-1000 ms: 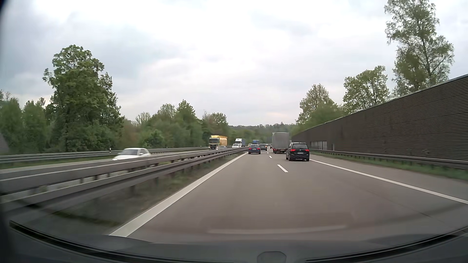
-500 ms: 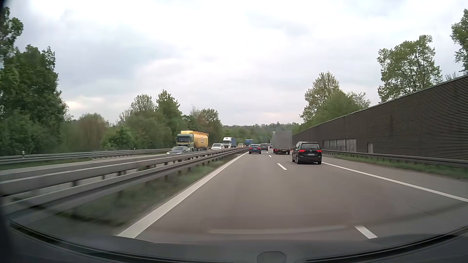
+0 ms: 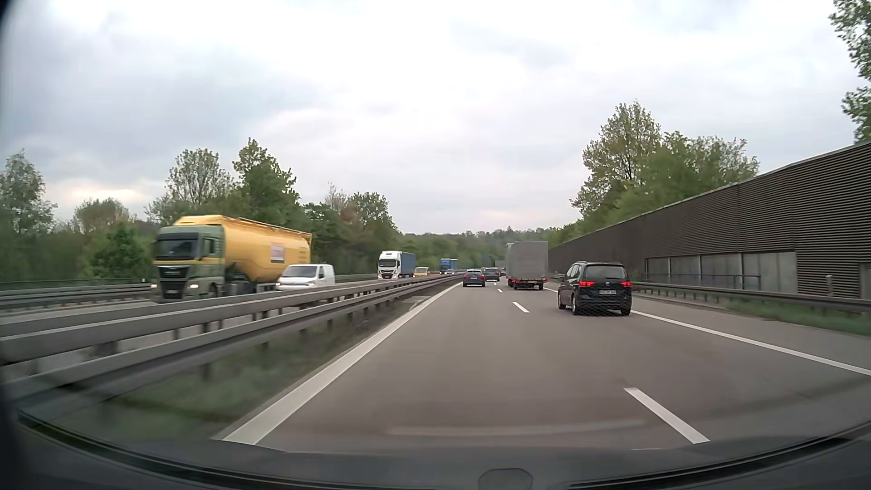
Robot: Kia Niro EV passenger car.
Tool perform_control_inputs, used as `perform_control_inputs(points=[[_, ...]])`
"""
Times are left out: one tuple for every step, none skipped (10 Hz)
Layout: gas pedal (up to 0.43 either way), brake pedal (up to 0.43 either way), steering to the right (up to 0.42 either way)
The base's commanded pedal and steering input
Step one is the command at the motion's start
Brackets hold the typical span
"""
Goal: Follow the waypoints while adhering to traffic rules and regulations
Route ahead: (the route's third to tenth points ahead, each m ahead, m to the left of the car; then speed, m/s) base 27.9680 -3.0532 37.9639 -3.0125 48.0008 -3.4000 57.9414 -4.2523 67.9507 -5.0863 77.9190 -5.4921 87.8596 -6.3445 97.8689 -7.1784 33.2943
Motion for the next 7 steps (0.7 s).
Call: perform_control_inputs(points=[[0.197,0.000,0.008],[0.189,0.000,0.007],[0.177,0.000,0.006],[0.177,0.000,0.005],[0.177,0.000,0.005],[0.177,0.000,0.005],[0.177,0.000,0.006]])
